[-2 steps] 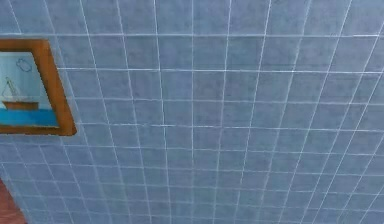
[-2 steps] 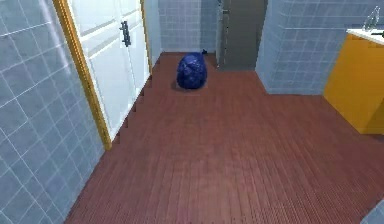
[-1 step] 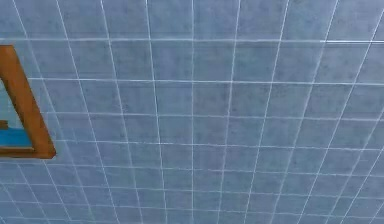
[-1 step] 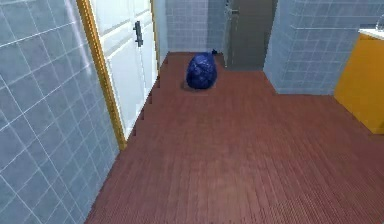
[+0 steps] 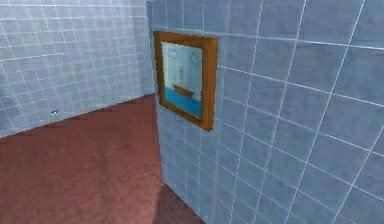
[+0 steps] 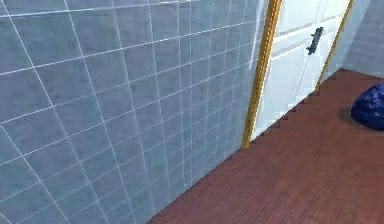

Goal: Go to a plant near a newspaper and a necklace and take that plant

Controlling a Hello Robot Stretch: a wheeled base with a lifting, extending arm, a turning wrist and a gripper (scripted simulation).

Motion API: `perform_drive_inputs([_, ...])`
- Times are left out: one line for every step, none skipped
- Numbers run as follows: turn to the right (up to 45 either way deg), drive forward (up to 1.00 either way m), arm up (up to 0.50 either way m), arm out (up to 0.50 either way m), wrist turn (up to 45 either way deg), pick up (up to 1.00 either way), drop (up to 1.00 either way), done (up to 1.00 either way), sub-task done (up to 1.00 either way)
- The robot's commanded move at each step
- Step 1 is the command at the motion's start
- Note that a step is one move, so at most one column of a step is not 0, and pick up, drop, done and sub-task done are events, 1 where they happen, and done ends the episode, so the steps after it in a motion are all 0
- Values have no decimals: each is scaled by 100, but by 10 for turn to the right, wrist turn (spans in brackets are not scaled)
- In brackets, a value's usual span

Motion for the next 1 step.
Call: perform_drive_inputs([-420,0,0,0,0,0,0,0,0])
